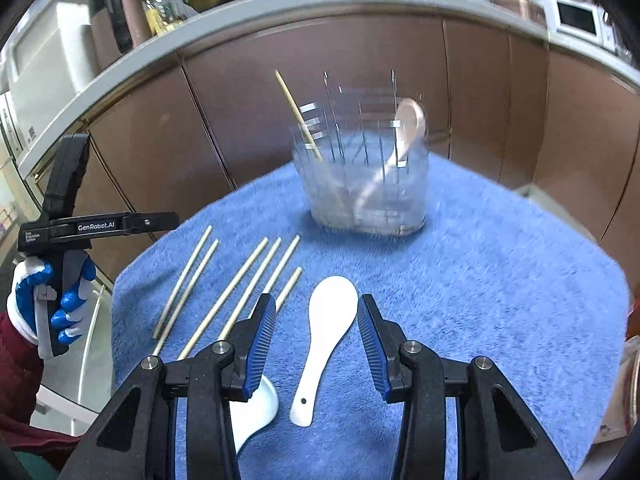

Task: Organize utensils
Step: 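Grasp another chopstick with the left tool while the right tool grasps another white spoon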

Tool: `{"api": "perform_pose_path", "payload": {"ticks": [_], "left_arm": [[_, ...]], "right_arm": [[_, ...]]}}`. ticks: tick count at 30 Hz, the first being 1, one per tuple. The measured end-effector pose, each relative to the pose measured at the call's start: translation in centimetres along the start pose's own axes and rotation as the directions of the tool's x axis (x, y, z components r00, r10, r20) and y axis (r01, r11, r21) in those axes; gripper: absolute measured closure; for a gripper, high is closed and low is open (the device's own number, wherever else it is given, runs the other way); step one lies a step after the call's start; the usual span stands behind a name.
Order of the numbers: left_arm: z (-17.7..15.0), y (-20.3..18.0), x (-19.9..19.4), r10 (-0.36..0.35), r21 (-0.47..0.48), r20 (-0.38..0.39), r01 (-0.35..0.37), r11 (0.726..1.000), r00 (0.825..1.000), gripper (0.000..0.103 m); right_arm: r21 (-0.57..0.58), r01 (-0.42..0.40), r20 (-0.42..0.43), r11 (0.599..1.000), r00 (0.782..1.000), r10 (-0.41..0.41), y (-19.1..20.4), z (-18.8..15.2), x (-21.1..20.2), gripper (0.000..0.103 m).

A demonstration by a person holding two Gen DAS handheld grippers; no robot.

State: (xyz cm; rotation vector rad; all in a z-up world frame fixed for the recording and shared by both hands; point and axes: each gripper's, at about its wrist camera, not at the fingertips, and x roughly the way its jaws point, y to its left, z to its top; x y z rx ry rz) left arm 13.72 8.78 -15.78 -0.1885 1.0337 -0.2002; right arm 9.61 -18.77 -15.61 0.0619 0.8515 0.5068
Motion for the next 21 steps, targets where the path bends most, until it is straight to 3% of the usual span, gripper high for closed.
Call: {"api": "perform_pose_path", "payload": {"ticks": [3,8,21], "left_arm": [[0.4,-1.3,2.8,-0.023,0.038,-0.084,0.026,0.999,0.996,0.056],[1.3,-2.0,7.1,-0.049,0.035,-0.22,0.058,0.998,0.974,0.073],[3.1,-3.6,11.5,-0.024,0.058,-0.35,0.047,0.997,0.936,0.09]], "right_arm": [[0.002,-0.024,-0.059,1.0,0.998,0.024,-0.9,0.4,1.9,0.065],[-0.002,-0.065,-0.141,0.998,0.988,0.064,-2.3,1.2,4.9,0.067],[-0.007,-0.17,-0.265,0.985,0.951,0.162,-4.0,2.8,9.8,0.07]]}}
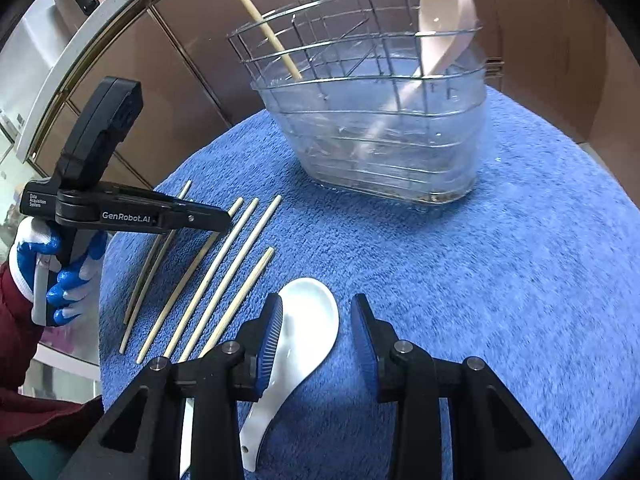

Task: Organize utensils
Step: 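Grasp another chopstick with the left tool while the right tool grasps another white spoon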

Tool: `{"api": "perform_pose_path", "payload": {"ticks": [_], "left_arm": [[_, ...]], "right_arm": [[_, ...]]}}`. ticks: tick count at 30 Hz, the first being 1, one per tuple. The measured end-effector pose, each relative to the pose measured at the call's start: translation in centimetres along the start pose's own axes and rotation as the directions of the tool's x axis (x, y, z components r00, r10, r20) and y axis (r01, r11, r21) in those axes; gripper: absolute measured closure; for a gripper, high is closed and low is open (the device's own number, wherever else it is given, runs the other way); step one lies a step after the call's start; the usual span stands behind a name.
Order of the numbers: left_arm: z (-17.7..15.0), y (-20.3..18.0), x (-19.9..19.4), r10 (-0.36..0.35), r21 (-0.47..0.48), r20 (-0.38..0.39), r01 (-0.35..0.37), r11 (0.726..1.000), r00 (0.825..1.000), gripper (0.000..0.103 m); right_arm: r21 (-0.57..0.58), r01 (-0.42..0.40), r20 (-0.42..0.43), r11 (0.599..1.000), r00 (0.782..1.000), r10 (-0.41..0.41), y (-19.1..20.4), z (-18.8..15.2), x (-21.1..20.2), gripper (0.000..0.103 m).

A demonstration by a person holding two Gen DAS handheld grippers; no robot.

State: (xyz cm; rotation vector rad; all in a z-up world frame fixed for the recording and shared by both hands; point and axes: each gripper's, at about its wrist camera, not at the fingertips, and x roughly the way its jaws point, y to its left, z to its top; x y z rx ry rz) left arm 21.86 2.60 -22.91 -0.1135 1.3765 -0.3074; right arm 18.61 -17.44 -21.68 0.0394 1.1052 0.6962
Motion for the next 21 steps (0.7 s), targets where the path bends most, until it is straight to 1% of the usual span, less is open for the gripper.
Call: {"api": "perform_pose_path", "payload": {"ticks": [3,4,5,7,11,16,21], "left_arm": [[0.3,0.0,0.1,0.011,-0.009,-0.008,-0.011,1.0,1.0,0.091],[0.4,0.0,0.1,0.014,-0.018,-0.008,-0.014,1.0,1.0,0.093],[0.5,0.0,0.2,0.014,-0.028,-0.008,-0.014,1.0,1.0,0.093],[0.6,0.1,0.2,0.018,-0.047,-0.006,-0.018,0.999,1.0,0.096],[0.2,0.1,0.4,0.027,-0.061,0.006,-0.027,0.998,1.0,0.097],[-0.6,0.2,0.0,0.028,-0.079,0.035,-0.025,0.997,0.999,0.098],[-1.8,0.1,-1.1,0.041,-0.063,0.123,-0.033,0.997,0.992,0.098]], "right_arm": [[-0.024,-0.013,-0.027,1.0,1.0,0.012,0.0,0.3,0.6,0.072],[-0.035,-0.018,-0.039,0.999,0.999,0.016,0.0,0.4,0.9,0.076],[-0.045,-0.019,-0.047,0.999,0.999,0.017,-0.1,0.5,1.1,0.083],[-0.068,-0.008,-0.065,0.998,0.998,0.004,0.0,0.6,1.7,0.092],[-0.125,0.001,-0.075,0.992,0.997,-0.01,0.7,0.6,1.9,0.095],[-0.159,0.055,-0.047,0.986,0.997,-0.063,1.5,0.3,1.3,0.097],[-0.164,0.114,0.002,0.98,0.993,-0.116,2.1,-0.5,-0.2,0.097]]}}
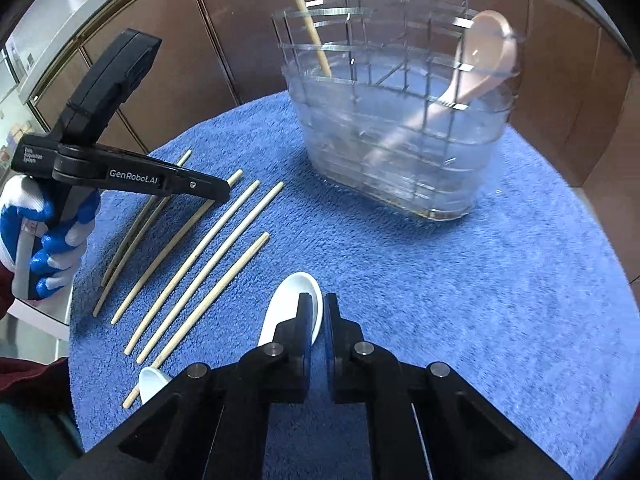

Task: Organize utensils
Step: 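Grasp another chopstick with the left tool while the right tool grasps another white spoon, then lower the chopstick into the holder with the left tool while the right tool inserts the spoon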

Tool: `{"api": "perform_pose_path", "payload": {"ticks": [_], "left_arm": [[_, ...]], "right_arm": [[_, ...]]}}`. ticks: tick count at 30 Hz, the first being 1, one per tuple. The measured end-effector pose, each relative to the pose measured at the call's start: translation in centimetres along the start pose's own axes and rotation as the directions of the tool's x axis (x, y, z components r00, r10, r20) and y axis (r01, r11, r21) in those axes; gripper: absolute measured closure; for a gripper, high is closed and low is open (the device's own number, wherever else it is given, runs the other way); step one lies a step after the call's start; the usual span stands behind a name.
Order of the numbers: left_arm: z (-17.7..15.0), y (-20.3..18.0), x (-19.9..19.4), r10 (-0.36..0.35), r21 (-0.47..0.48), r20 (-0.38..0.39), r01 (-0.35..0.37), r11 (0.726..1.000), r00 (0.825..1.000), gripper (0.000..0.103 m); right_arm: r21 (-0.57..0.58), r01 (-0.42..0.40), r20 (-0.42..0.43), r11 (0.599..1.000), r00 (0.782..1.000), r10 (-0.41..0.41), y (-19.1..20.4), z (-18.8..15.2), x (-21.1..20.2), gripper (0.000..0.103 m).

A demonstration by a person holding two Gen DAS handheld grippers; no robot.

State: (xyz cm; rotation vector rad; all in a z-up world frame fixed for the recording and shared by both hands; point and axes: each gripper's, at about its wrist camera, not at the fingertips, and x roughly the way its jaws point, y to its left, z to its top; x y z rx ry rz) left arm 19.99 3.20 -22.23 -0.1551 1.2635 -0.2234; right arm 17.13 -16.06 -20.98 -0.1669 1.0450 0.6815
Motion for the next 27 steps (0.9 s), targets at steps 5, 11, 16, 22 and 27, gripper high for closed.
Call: {"api": "perform_pose_path", "payload": {"ticks": [5,11,16,22,27], "left_arm": [[-0.8,-0.5,-2.3,0.006,0.031,0.106,-0.01,0.999,0.994,0.098],[-2.1,-1.6,-5.1,0.002,0.054,0.187,-0.012,0.998,0.982,0.098],[-3.2,-1.7,-7.5,-0.017,0.05,0.239,0.005,0.999,0.971,0.098],[-3.9,-2.2,-10.4,-0.035,0.046,0.315,0.022,0.999,0.948,0.098],[-4.2,-2.2,-13.2,-0.055,0.04,0.385,0.043,0.998,0.921,0.098]], "right_arm": [[0.028,0.051,0.066,0.998,0.996,-0.053,0.3,-1.0,-2.7,0.098],[0.054,0.107,0.127,0.993,0.985,-0.113,0.9,-2.0,-5.6,0.098],[0.083,0.142,0.173,0.986,0.973,-0.155,1.8,-2.9,-8.3,0.098],[0.121,0.18,0.242,0.976,0.948,-0.205,2.6,-3.4,-11.4,0.097],[0.154,0.203,0.315,0.967,0.918,-0.243,3.2,-3.0,-13.9,0.097]]}}
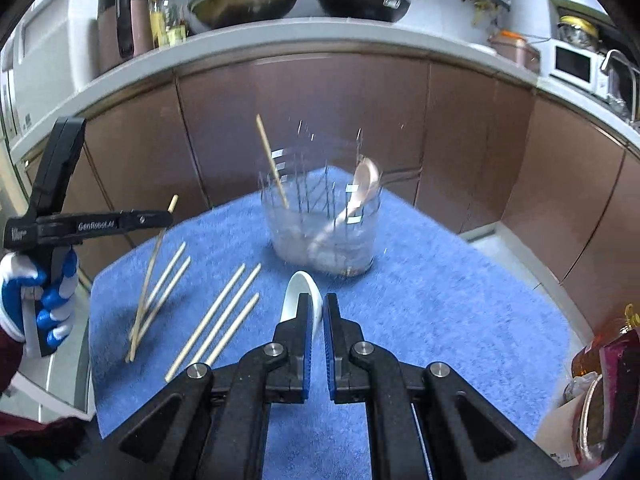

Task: Organize utensils
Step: 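Lower the chopstick into the holder with the left tool while the right tool inserts the spoon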

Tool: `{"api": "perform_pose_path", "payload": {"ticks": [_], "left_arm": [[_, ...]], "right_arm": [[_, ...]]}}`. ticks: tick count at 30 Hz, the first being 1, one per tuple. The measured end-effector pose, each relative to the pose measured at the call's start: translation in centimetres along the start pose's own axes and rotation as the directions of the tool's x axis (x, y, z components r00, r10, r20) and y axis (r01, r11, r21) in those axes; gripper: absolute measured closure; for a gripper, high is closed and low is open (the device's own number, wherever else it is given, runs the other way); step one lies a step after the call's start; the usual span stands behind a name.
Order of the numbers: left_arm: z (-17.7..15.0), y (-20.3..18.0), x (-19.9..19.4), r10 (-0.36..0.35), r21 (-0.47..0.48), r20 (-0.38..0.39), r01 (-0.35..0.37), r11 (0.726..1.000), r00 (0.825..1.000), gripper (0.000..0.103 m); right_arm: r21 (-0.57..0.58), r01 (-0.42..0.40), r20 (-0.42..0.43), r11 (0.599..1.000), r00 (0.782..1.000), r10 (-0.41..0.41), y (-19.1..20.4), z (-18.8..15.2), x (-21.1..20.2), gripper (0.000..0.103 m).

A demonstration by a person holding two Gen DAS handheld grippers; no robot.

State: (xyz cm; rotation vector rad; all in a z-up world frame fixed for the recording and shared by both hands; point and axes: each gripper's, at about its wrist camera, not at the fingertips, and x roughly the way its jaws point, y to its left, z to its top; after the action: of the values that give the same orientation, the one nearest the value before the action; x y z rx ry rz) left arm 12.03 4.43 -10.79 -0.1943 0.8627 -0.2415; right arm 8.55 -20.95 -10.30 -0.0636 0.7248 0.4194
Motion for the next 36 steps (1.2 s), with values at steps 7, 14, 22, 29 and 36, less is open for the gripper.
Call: {"api": "perform_pose_path", "payload": {"ticks": [7,14,22,29,36], "left_arm": [[2.8,-1.4,-3.3,-0.038,0.003,0.131,0.038,0.999,0.991,0.098],[9.0,-5.1,-5.6,-0.056,0.015,0.319,0.054,0.998,0.946,0.098],[14.8,-8.8,-3.8,-0.013,0.02,0.524,0.002,1.0,0.852,0.098],[15.3,-10.1,1.8,0.057,0.027,0.59,-0.09,0.996,0.805,0.098],[14.0,-8.8,5.8,0.112,-0.025,0.604,-0.121,0.992,0.789,0.098]], "right_arm": [[0.022,0.086,0.131,0.996,0.987,-0.088,0.0,3.5,-2.5,0.097],[0.051,0.153,0.273,0.987,0.948,-0.161,-0.3,8.6,-2.9,0.097],[0.081,0.203,0.376,0.976,0.901,-0.219,-1.2,12.6,0.0,0.097],[0.073,0.252,0.401,0.965,0.878,-0.26,-1.4,13.0,3.9,0.097],[0.076,0.269,0.387,0.96,0.879,-0.277,-1.8,11.9,7.7,0.096]]}}
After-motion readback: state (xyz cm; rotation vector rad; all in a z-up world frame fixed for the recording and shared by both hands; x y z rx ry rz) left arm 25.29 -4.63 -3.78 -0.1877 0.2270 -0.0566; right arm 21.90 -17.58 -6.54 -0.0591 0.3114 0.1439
